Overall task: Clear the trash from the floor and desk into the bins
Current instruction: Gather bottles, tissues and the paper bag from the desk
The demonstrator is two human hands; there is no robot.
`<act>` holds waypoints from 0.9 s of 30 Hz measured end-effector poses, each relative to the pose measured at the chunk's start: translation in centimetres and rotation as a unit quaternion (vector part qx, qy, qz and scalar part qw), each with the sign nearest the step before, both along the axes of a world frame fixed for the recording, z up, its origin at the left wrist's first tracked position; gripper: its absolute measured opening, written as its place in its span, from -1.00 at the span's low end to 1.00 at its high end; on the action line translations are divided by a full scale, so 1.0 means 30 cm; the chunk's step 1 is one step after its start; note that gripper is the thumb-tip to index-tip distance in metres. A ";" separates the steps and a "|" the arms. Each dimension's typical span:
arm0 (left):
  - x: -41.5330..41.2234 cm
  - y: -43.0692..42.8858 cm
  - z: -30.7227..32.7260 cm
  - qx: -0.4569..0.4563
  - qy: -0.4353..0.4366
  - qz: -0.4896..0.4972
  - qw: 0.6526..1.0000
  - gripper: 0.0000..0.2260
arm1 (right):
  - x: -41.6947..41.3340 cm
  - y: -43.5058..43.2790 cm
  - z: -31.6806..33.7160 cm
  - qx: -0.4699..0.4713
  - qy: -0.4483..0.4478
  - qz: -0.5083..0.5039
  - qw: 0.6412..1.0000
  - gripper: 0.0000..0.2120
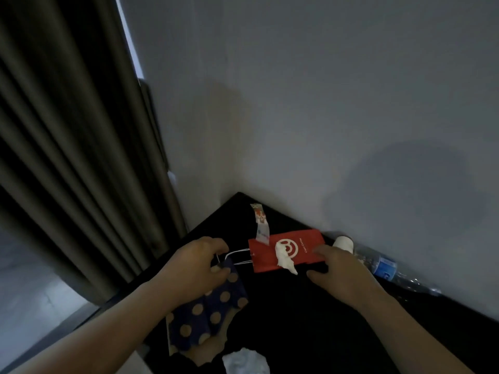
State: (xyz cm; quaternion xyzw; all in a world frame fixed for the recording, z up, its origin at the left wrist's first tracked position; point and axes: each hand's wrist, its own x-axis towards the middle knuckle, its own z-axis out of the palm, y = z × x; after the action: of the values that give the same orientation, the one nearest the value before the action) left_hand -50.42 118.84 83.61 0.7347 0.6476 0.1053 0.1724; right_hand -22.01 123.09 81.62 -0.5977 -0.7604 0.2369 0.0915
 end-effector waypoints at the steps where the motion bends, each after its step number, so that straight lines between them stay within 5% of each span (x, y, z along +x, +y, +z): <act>1: -0.003 0.025 -0.018 -0.009 0.001 -0.004 1.000 -0.64 | -0.004 0.016 -0.019 0.001 -0.003 0.002 1.000 -0.80; 11: -0.048 0.317 -0.195 -0.055 -0.016 -0.050 0.997 -0.66 | -0.090 0.182 -0.232 -0.073 -0.022 -0.069 0.995 -0.69; 17: -0.069 0.481 -0.334 -0.101 -0.025 -0.078 0.991 -0.64 | -0.161 0.274 -0.319 -0.106 -0.020 -0.102 0.989 -0.82; 27: -0.043 0.723 -0.524 -0.127 -0.045 -0.101 0.986 -0.62 | -0.268 0.454 -0.504 -0.163 -0.027 -0.126 0.978 -0.52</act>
State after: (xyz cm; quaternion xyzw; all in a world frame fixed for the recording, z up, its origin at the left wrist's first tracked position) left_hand -51.72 140.53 67.90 0.7627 0.5701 0.0370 0.3030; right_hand -30.04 136.70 66.51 -0.7017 -0.6324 0.3282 0.0011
